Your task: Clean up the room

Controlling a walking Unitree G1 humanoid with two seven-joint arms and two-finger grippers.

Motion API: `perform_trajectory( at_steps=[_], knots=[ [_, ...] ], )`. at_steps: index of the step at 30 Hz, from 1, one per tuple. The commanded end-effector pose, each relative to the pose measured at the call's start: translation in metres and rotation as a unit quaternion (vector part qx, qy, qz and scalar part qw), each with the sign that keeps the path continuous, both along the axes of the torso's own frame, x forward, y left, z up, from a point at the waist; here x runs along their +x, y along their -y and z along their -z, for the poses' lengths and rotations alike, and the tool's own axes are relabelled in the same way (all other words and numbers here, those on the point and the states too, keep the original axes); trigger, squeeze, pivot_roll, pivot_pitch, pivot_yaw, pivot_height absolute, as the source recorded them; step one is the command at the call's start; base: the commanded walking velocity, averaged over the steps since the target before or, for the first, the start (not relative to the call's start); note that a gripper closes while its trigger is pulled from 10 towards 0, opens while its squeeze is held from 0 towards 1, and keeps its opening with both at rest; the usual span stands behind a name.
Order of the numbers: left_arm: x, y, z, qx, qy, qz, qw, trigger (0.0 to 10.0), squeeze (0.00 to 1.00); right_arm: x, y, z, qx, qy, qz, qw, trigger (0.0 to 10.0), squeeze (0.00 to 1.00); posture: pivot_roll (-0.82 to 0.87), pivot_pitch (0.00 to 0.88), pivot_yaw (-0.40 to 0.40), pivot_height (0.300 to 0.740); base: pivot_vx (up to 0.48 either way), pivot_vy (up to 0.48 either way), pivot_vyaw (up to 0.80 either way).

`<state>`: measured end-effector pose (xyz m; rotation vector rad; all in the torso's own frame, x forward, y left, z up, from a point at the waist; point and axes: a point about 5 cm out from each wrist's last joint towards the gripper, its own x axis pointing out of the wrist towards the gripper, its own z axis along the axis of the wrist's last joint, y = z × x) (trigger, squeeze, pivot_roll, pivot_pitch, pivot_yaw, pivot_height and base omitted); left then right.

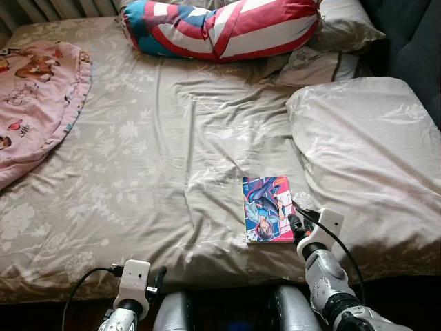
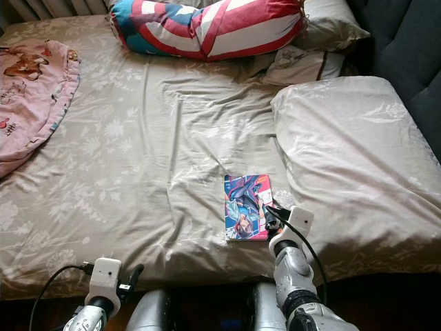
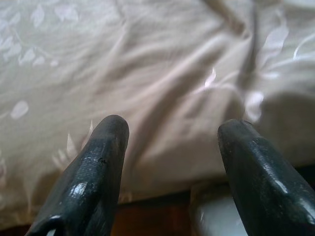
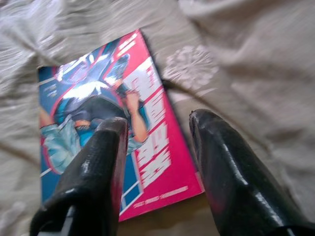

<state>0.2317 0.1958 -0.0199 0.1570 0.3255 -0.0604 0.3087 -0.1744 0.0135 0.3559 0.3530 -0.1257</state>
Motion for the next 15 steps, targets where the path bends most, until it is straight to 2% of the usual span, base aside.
perform_trajectory(
  at_steps=[1,5,7,11,15],
  knots=[
    [-0.007,-0.002,0.008,-0.001,-0.025,-0.008,1.0,10.0,0.0,-0.002,0.001,0.002,-0.009,-0.007,0.002,1.0,10.0,0.0,0.04,0.202,0.046,0.642,0.0,0.0,0.0],
    [-0.002,0.001,0.008,-0.005,-0.03,-0.01,0.999,10.0,0.0,-0.002,0.0,0.002,-0.032,-0.009,-0.017,0.999,10.0,0.0,0.02,0.185,0.038,0.642,0.0,0.0,0.0],
    [0.004,0.005,0.009,-0.016,-0.04,-0.015,0.999,10.0,0.0,-0.006,-0.006,0.008,-0.061,-0.021,-0.059,0.996,10.0,0.0,-0.01,0.152,0.026,0.642,0.0,0.0,0.0],
    [0.009,0.007,0.012,-0.033,-0.064,-0.037,0.997,10.0,0.0,-0.027,-0.021,0.029,-0.071,-0.056,-0.125,0.988,10.0,0.0,-0.03,0.115,0.014,0.642,0.0,0.0,0.0],
    [0.011,0.005,0.014,-0.048,-0.085,-0.051,0.994,10.0,0.0,-0.046,-0.018,0.045,-0.087,-0.097,-0.137,0.982,10.0,0.0,-0.04,0.081,0.009,0.656,0.0,0.0,0.0]
  ],
)
